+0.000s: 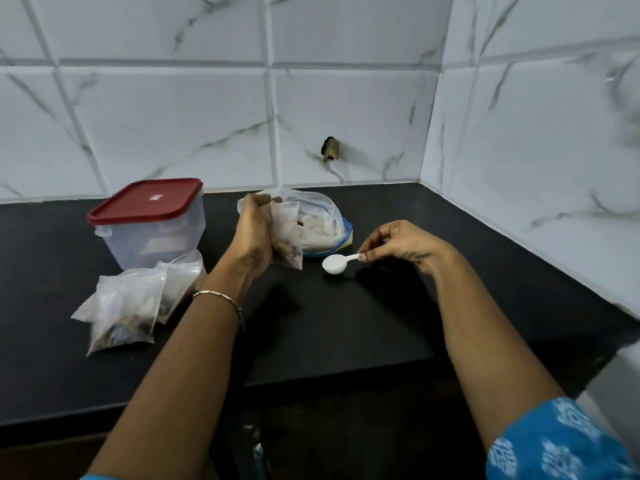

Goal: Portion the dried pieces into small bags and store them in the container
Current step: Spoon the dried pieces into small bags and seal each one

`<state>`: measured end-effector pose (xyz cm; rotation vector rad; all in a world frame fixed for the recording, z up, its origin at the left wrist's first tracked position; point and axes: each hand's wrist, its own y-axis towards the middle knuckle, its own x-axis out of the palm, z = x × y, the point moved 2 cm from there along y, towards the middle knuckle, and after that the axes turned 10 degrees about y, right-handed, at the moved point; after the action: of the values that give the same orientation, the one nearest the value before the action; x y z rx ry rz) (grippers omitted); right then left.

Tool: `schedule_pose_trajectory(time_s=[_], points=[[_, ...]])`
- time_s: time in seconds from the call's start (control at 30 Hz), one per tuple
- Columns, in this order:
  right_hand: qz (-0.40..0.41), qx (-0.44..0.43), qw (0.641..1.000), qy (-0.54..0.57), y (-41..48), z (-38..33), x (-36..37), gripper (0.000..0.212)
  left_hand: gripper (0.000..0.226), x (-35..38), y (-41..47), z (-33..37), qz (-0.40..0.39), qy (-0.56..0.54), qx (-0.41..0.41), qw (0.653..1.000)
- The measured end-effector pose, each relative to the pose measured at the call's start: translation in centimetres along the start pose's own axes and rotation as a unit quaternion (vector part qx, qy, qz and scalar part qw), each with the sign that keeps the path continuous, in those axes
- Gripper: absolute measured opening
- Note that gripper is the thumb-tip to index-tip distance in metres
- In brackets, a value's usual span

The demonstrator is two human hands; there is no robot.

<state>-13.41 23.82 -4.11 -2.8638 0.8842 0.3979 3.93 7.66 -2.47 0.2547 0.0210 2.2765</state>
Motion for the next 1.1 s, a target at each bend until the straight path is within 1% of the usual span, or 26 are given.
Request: schedule_pose_trajectory(time_s=[0.07, 0.1, 0.17, 0.23, 0.3, 0.37, 0.4, 0.5, 0.53, 0.6, 0.67, 0.77, 0.9, 1.0, 1.1], points=[[0.003, 0.0, 1.0, -0.015, -0.4, 0.4, 0.0, 0.016, 0.042, -0.3, -0.2, -0.5, 0.043, -0.015, -0.003, 0.999], [0.011, -0.006, 1.0, -0.019, -0.5, 0.6, 0.0, 0.016, 0.035, -0.4, -0.3, -0.6, 0.059, -0.018, -0.003, 0.998], [0.023, -0.027, 0.999, -0.021, -0.8, 0.7, 0.1, 0.019, 0.029, -0.6, -0.3, -0.9, 0.085, 0.008, 0.008, 0.996], [0.044, -0.054, 0.998, -0.009, -0.8, 0.5, 0.6, 0.02, 0.034, -0.9, 0.2, -1.3, 0.091, 0.056, 0.02, 0.994], [0.099, -0.118, 0.988, 0.009, -0.4, -0.1, 1.1, 0.016, 0.038, -1.0, 0.4, -1.6, 0.102, 0.101, 0.035, 0.989], [0.15, -0.172, 0.973, 0.018, 0.5, -1.2, 1.9, 0.008, 0.039, -0.9, 0.4, -1.7, 0.118, 0.117, 0.055, 0.984], [0.155, -0.184, 0.97, 0.022, 0.9, -2.0, 2.4, 0.007, 0.039, -0.8, 0.6, -1.7, 0.124, 0.113, 0.068, 0.984], [0.112, -0.197, 0.973, 0.038, 2.0, -4.6, 4.9, 0.026, 0.035, -1.1, 1.1, -1.6, 0.142, 0.078, 0.101, 0.982], [0.095, -0.202, 0.973, 0.052, 2.3, -5.3, 5.8, 0.026, 0.033, -1.3, 1.3, -1.6, 0.148, 0.055, 0.106, 0.982], [0.085, -0.22, 0.97, 0.066, 3.1, -6.3, 7.3, 0.018, 0.026, -1.7, 1.5, -1.3, 0.155, 0.003, 0.113, 0.981], [0.102, -0.24, 0.962, 0.082, 3.9, -6.8, 8.3, 0.008, 0.015, -1.9, 1.4, -1.0, 0.16, -0.033, 0.115, 0.98], [0.125, -0.256, 0.95, 0.128, 4.6, -6.8, 8.8, 0.008, 0.003, -2.2, 1.3, -0.9, 0.17, -0.076, 0.104, 0.977], [0.143, -0.252, 0.94, 0.178, 5.1, -5.5, 8.9, 0.009, 0.006, -2.5, 1.5, -1.0, 0.196, -0.059, 0.09, 0.975], [0.138, -0.233, 0.947, 0.175, 5.3, -5.0, 8.5, 0.006, 0.008, -2.6, 1.6, -1.1, 0.201, -0.049, 0.079, 0.975], [0.136, -0.239, 0.945, 0.179, 5.2, -5.1, 8.5, 0.003, 0.009, -2.8, 1.8, -1.2, 0.193, -0.041, 0.071, 0.978]])
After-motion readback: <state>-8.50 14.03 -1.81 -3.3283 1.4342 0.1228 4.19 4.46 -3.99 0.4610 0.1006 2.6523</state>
